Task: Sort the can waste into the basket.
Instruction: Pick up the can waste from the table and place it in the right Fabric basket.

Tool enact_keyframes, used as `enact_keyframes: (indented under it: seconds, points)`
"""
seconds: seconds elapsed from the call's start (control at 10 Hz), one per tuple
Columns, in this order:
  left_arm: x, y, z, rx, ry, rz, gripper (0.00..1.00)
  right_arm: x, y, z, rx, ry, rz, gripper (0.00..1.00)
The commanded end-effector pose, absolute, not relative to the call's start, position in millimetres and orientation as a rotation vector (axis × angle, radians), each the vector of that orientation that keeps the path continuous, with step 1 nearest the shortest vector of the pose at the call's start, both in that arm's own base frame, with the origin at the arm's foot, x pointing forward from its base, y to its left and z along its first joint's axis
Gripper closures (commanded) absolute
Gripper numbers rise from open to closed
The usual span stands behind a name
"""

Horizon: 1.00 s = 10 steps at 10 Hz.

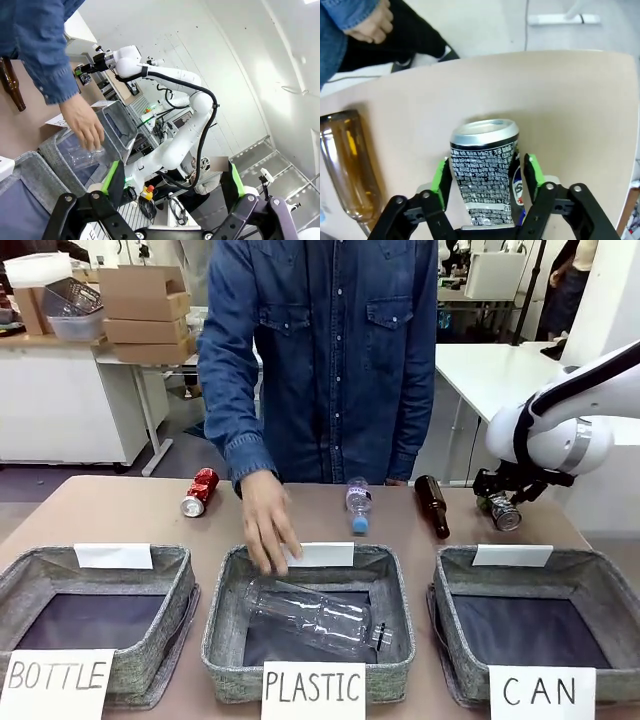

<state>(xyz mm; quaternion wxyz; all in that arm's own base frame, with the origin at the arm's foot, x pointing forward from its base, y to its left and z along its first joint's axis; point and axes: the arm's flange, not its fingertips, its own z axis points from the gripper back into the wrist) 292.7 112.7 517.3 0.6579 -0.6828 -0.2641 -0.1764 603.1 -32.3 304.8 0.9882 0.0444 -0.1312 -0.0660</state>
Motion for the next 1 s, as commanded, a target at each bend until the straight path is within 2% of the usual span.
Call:
enact_keyframes:
  seconds: [0.0,0.2,0.3,0.4,0.9]
  points:
    - [291.3,113.2,519.6,-1.546,-0.607,-0.424,0.0,604.7,-29.4,310.7,0.068,-0.25,-0.132,1.0]
    - [291.3,113.2,519.6,-1.546,-0.607,-0.424,0.0,605.7,-30.9,310.9,0.071,-0.238,-0.149,1.0]
    - [291.3,113.2,519.6,-1.546,-0.607,-0.424,0.0,606.4,-31.9,310.5,0.08,-0.229,-0.169,0.97]
    - [291.3,113.2,519.6,-1.546,-0.607,-0.424,0.0,606.7,-32.8,309.9,0.071,-0.218,-0.163,0.66]
    - [291.3,113.2,519.6,-1.546,-0.607,-0.424,0.0,606.3,-36.5,312.8,0.081,-0.213,-0.168,0.66]
